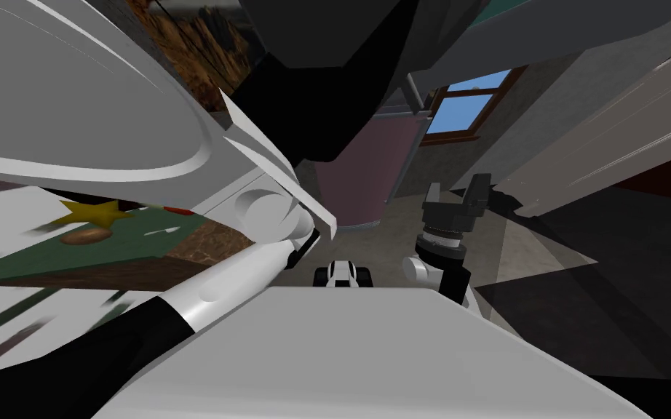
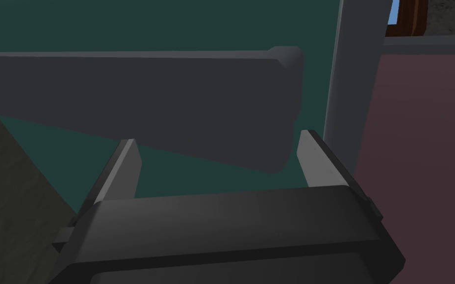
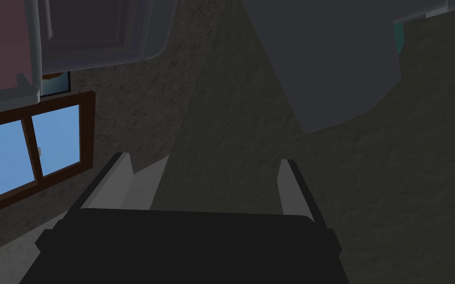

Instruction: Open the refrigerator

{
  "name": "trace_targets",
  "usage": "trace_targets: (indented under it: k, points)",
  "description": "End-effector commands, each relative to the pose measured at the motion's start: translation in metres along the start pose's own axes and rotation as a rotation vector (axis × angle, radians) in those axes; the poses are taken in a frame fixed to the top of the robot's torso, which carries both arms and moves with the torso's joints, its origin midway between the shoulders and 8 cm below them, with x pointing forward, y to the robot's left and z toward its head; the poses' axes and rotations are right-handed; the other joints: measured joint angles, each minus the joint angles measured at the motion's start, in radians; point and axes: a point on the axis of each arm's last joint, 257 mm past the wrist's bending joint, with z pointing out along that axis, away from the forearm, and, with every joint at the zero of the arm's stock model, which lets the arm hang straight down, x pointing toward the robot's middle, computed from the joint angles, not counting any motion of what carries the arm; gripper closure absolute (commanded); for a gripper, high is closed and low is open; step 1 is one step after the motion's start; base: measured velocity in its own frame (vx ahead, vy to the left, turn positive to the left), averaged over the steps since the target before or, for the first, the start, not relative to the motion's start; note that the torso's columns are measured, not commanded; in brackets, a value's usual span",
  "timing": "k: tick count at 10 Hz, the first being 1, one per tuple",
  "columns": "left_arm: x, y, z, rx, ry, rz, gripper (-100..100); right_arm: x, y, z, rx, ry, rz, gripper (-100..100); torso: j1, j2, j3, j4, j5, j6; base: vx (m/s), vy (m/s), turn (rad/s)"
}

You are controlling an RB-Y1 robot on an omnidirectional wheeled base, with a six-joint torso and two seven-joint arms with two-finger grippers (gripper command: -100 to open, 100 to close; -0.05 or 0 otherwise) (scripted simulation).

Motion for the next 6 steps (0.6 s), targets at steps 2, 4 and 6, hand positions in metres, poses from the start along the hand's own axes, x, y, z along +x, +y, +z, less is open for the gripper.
trace_targets:
  k: [2, 4, 6]
  points:
    - [0.0041, -0.0205, 0.0066, 0.026, -0.003, -0.002, -100, 0.0, 0.0, 0.0, 0.0, 0.0, 0.0, 0, 0.002, 0.003, -0.002, 0.005, 0.003, 0.0, 0.009, 0.01, -0.005]
    - [0.0073, -0.0254, 0.01, 0.024, -0.003, -0.002, -100, 0.0, 0.0, 0.0, 0.0, 0.0, 0.0, 0, 0.004, 0.006, -0.003, 0.008, 0.005, -0.001, 0.007, 0.009, -0.005]
    - [0.0073, -0.0254, 0.01, 0.024, -0.003, -0.002, -100, 0.0, 0.0, 0.0, 0.0, 0.0, 0.0, 0, 0.007, 0.008, -0.003, 0.01, 0.007, -0.001, 0.0, 0.0, 0.0]
